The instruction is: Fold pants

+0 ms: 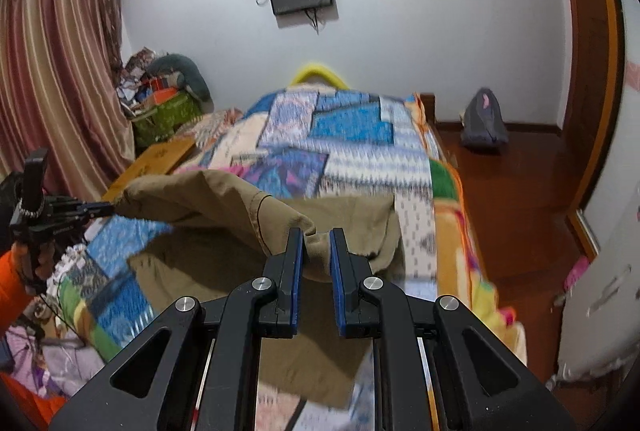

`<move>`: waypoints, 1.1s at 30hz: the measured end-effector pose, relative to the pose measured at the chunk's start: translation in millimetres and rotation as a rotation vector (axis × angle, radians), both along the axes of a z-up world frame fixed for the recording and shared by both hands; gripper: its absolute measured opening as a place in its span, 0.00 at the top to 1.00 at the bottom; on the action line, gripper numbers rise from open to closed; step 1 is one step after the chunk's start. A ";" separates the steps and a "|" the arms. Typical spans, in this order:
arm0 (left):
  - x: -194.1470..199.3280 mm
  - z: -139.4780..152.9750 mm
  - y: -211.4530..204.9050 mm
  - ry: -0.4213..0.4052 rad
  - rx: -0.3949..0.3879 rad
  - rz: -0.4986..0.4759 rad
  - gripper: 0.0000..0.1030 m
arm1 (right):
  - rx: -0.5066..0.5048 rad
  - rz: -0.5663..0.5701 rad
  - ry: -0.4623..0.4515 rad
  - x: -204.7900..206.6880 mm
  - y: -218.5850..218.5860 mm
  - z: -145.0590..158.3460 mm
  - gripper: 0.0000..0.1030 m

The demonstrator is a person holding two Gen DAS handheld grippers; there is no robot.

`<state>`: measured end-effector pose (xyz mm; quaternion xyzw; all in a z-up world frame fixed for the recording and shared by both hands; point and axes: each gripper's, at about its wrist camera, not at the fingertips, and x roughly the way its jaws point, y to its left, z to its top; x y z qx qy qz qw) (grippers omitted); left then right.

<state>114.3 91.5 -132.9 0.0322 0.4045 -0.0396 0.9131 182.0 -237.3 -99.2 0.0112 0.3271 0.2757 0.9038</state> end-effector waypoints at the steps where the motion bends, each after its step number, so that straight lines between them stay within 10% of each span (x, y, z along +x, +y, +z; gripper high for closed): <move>1: -3.1 -6.5 0.1 0.013 -0.003 0.004 0.94 | 0.008 -0.009 0.027 -1.4 -2.7 -9.2 0.89; 19: -25.5 -29.4 -0.2 0.059 -0.011 0.044 0.99 | -0.092 -0.055 0.181 -31.2 -14.7 -86.1 0.84; 33: 9.1 -20.3 -44.9 0.063 -0.019 -0.027 0.96 | -0.056 -0.111 0.124 -29.1 -13.3 -52.4 0.74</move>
